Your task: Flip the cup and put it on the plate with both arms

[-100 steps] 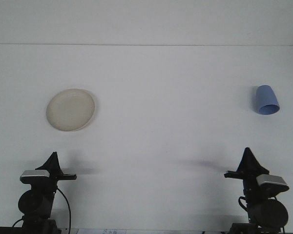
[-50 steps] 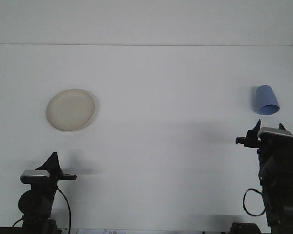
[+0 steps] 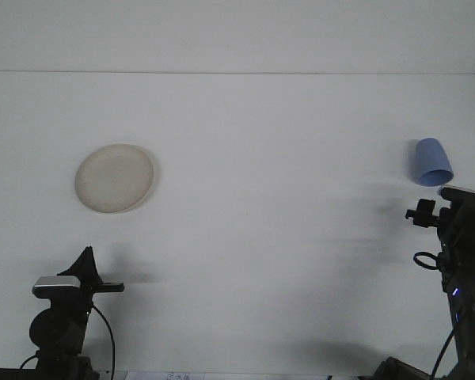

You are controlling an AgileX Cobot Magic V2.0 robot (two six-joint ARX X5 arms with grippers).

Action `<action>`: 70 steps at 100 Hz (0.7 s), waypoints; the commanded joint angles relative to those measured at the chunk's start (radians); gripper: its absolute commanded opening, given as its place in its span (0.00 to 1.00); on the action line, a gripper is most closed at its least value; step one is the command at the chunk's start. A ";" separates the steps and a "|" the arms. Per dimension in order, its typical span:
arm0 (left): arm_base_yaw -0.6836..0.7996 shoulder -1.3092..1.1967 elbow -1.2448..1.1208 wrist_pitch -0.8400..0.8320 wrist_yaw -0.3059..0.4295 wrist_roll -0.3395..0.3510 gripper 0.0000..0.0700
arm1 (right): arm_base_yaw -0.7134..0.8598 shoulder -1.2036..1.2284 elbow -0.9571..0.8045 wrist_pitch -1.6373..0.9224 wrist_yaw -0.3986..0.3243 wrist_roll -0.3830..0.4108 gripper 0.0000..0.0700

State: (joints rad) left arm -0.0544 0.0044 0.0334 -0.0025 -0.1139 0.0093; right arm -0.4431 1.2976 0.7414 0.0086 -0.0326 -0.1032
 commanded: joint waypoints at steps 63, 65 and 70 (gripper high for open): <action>0.001 -0.002 -0.019 0.011 -0.005 -0.002 0.02 | -0.133 0.518 0.224 0.410 -0.310 -0.055 0.68; 0.001 -0.002 -0.019 0.011 -0.005 -0.002 0.02 | -0.133 0.529 0.235 0.411 -0.311 -0.055 0.68; 0.001 -0.002 -0.019 0.011 -0.005 -0.002 0.02 | -0.133 0.555 0.261 0.415 -0.311 -0.056 0.68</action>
State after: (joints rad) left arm -0.0544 0.0044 0.0334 -0.0025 -0.1135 0.0093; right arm -0.5697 1.8057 0.9676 0.4103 -0.3401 -0.1528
